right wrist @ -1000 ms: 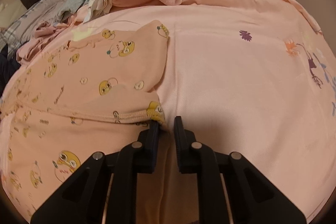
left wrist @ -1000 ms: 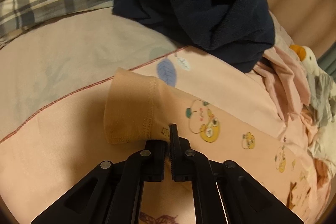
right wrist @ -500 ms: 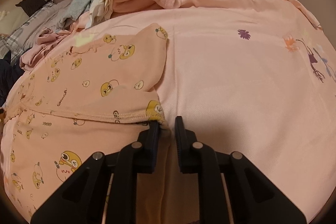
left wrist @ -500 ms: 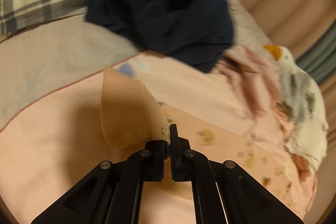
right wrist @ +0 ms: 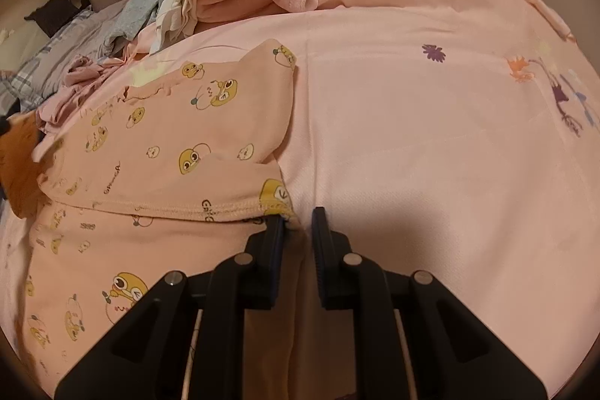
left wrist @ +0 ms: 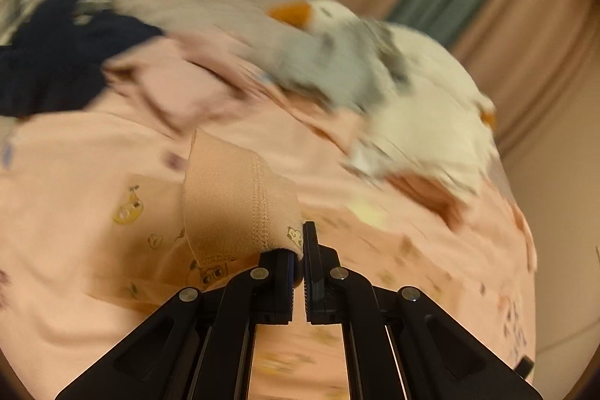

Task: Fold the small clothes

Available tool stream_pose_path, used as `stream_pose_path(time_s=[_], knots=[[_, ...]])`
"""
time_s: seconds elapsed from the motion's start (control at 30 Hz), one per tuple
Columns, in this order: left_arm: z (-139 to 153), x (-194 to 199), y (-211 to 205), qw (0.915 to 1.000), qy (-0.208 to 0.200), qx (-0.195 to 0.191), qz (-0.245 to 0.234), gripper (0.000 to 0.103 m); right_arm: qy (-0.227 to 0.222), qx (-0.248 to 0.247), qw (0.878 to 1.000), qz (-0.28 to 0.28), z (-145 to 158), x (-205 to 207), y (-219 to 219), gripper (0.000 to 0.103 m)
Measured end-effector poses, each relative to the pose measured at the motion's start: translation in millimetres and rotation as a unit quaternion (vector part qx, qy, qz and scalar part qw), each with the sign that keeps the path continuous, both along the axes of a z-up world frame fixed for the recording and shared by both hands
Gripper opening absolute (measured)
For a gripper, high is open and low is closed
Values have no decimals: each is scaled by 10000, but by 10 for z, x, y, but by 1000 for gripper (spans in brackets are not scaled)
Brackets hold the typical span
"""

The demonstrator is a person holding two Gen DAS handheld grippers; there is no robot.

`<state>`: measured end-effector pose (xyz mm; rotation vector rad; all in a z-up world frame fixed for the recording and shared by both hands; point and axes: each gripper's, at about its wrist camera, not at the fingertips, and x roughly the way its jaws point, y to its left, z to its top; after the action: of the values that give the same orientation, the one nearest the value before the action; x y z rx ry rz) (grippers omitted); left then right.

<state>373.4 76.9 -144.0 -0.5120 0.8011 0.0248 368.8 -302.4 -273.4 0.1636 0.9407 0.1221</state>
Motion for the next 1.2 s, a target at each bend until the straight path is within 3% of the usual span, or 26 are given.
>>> stream_pose_path(time_s=[0.23, 0.3, 0.43, 0.6, 0.67, 0.73, 0.77, 0.8, 0.83, 0.9, 1.0, 1.1, 1.2], knots=[[-191, 195, -1275, 9956, 137, 157, -915, 3, 233, 1133, 9929, -294, -6, -69, -301, 13], [-259, 220, -1536, 9942, 155, 173, -1054, 3, 204, 1163, 9919, -460, 36, -157, -401, 10], [-548, 285, -1969, 9896, 561, 259, -1301, 3, 123, 1095, 9915, -695, 157, -308, -712, 15], [-702, 192, -2171, 9792, 951, 460, -1735, 3, 6, 1207, 9883, -927, 321, -412, -1025, 18], [-611, 144, -2105, 9778, 800, 452, -1883, 3, -46, 1347, 9864, -946, 386, -418, -1034, 27], [-474, 62, -1920, 9756, 647, 260, -2083, 4, -86, 1665, 9823, -856, 456, -400, -993, 52], [-408, 7, -1810, 9741, 608, 210, -2166, 8, -105, 1808, 9803, -783, 491, -379, -944, 58], [-348, -37, -1711, 9729, 591, 205, -2226, 26, -127, 1907, 9790, -709, 521, -354, -890, 63], [-283, -86, -1590, 9730, 568, 204, -2229, 51, -133, 1968, 9784, -612, 546, -322, -817, 63], [-158, -205, -1304, 9769, 361, 58, -2105, 70, -109, 2022, 9786, -379, 597, -254, -650, 65], [-70, -405, -924, 9818, 167, -100, -1890, 71, -22, 2258, 9742, -53, 635, -71, -327, 67], [-97, -569, -498, 9867, 305, -78, -1594, 74, 284, 2654, 9630, 370, 578, 181, 2, 67], [-231, -714, -202, 9902, 543, 114, -1285, 74, 619, 2481, 9659, 398, 503, 401, 329, 67]])
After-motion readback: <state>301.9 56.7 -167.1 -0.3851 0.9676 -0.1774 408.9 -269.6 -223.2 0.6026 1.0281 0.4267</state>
